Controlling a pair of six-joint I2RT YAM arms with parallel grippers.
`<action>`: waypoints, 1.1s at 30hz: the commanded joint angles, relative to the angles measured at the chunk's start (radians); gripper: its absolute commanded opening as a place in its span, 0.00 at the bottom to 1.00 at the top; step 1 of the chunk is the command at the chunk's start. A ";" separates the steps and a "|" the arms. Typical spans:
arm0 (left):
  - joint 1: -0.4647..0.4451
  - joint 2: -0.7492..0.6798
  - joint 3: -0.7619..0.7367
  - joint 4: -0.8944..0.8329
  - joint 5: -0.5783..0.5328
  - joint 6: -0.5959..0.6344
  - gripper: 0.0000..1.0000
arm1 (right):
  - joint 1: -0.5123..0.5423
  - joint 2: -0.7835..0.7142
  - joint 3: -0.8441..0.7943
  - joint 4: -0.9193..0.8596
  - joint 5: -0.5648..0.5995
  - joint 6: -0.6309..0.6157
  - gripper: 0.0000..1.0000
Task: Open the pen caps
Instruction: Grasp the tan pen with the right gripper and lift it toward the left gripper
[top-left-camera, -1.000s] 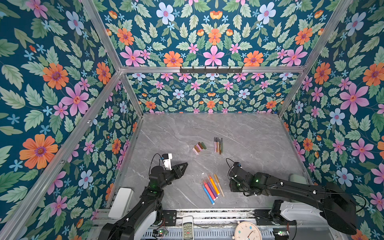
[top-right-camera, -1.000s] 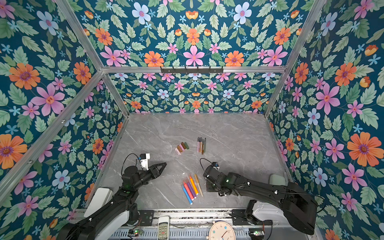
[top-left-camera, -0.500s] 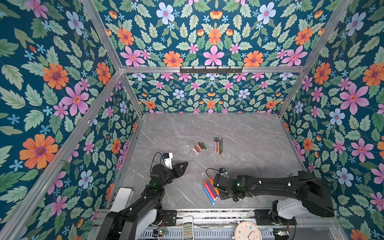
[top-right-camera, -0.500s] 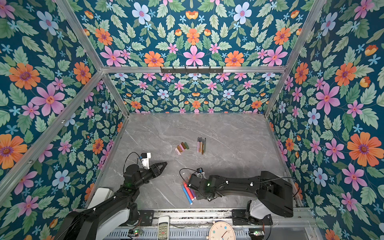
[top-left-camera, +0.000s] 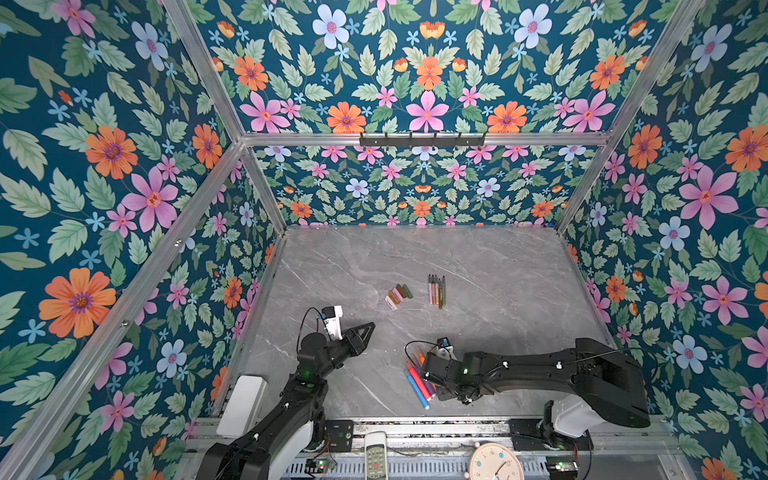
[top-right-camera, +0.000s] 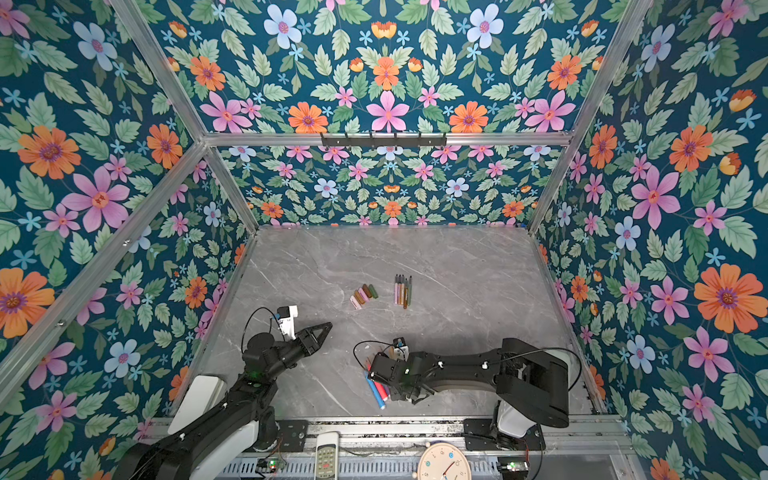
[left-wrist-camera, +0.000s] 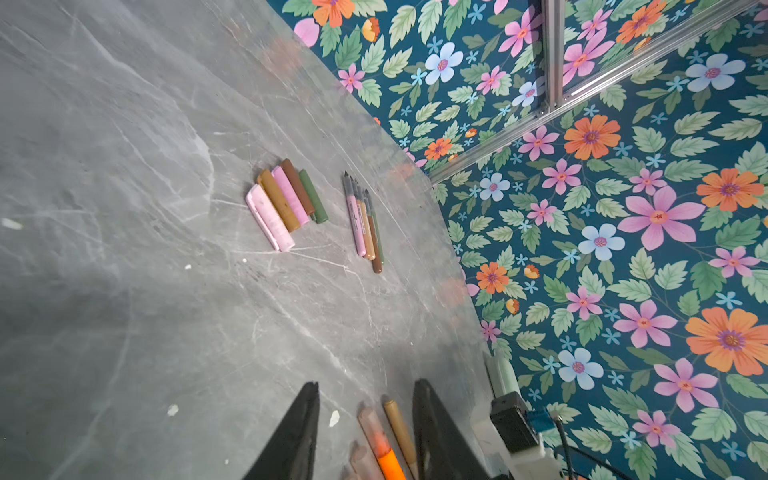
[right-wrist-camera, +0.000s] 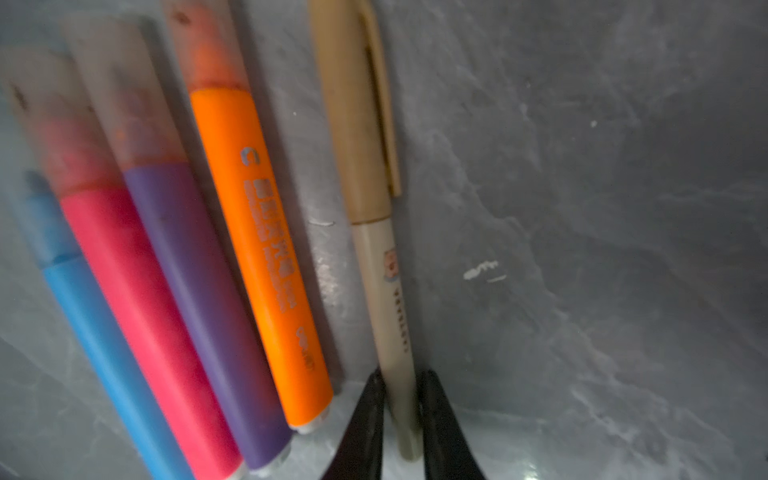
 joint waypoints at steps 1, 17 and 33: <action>0.002 0.011 -0.002 0.018 0.002 0.010 0.40 | 0.001 -0.038 -0.016 -0.032 0.022 -0.016 0.15; 0.002 0.066 -0.032 0.266 0.105 -0.025 0.54 | -0.065 -0.120 0.081 0.078 -0.089 -0.156 0.05; 0.002 0.172 -0.044 0.371 0.132 -0.044 0.55 | -0.084 0.158 0.447 0.050 -0.182 -0.301 0.02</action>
